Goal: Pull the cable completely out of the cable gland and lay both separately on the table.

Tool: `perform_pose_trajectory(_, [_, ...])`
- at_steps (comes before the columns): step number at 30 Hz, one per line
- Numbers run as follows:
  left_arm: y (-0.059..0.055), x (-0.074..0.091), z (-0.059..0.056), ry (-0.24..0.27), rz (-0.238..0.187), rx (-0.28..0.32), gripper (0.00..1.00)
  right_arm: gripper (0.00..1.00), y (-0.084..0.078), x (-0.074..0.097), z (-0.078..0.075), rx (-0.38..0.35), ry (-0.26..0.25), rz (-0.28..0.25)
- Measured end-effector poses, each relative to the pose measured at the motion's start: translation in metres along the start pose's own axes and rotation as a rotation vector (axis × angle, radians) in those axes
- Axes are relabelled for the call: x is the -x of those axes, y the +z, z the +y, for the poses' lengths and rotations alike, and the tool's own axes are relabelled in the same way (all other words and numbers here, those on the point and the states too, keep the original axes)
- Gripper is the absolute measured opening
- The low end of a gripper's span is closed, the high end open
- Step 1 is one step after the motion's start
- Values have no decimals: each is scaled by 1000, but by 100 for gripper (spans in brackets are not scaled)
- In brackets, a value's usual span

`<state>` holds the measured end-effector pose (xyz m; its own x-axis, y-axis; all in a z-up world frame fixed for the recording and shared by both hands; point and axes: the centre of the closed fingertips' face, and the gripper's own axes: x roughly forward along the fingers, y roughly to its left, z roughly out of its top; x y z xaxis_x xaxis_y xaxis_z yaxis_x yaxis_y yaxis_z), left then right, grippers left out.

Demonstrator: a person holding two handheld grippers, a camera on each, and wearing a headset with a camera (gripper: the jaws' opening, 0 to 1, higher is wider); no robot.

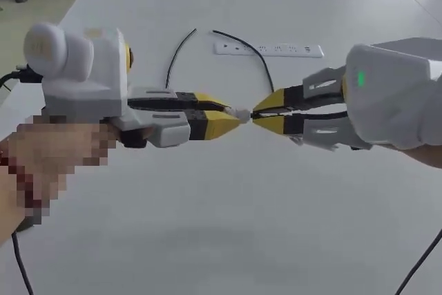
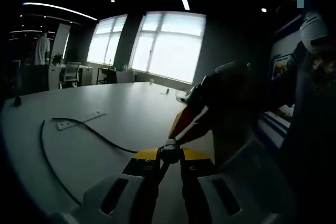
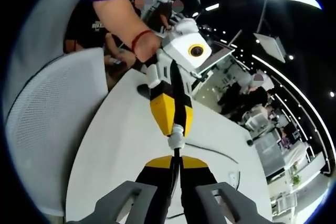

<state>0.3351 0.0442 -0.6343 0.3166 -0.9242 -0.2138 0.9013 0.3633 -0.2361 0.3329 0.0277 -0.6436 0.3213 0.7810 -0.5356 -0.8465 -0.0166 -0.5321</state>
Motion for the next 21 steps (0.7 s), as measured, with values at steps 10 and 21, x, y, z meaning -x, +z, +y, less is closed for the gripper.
perform_pose_trajectory(10, [-7,5,0,-2,37,-79,15,0,-56,15,9,-82,-3,121])
perform_pose_trajectory(21, [-3,-3,-4,-40,38,-134,16,0,-141,30,28,-205,18,323])
